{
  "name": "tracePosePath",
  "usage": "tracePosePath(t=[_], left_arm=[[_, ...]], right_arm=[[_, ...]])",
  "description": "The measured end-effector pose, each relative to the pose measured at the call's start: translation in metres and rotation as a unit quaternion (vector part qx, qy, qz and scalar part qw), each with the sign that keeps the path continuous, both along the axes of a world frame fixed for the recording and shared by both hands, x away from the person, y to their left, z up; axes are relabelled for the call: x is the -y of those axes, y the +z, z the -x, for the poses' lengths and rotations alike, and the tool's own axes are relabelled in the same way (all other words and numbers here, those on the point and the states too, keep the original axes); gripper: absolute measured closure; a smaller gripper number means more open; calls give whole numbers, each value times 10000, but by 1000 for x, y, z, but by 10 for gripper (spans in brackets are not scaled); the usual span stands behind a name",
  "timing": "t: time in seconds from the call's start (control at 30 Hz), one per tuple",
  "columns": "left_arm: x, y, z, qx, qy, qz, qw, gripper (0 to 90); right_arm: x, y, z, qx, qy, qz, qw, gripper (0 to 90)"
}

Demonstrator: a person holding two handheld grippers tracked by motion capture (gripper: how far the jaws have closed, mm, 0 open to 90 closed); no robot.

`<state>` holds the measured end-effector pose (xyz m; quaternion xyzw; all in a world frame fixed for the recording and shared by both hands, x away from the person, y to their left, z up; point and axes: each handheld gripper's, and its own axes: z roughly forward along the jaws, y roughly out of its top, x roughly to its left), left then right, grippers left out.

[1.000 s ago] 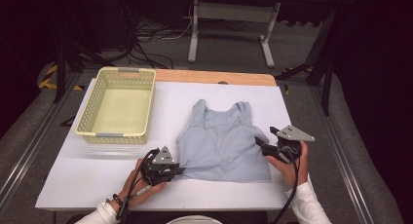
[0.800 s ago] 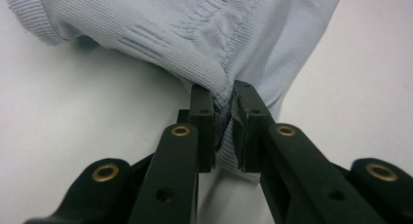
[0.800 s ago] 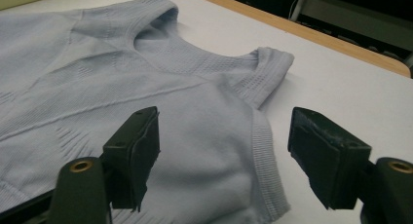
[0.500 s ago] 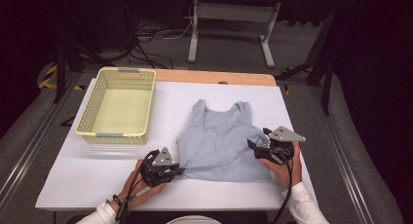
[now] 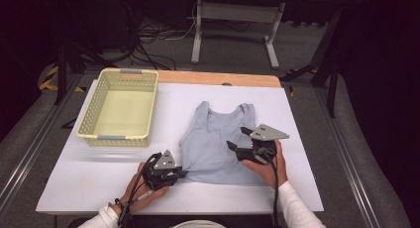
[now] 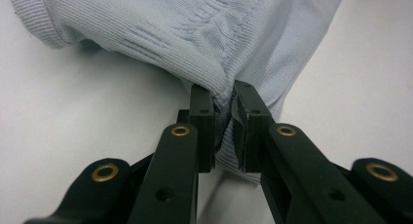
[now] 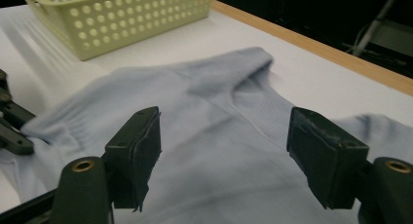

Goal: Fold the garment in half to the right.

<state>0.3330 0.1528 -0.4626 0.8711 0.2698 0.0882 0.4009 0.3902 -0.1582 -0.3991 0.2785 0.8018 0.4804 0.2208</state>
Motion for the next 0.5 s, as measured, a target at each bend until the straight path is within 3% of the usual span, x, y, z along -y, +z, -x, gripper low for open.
tracePosePath(t=[0.27,0.33,0.5], left_arm=[[-1,0,0,21,3,8,10000,807],[0,-1,1,42,-5,-2,10000,806],[0,-1,1,59,-9,-13,10000,806]], right_arm=[[-77,-7,-15,-350,712,222,9966,348],[-94,-12,-19,-559,872,396,9938,365],[-129,-21,-26,-643,1109,768,9888,378]])
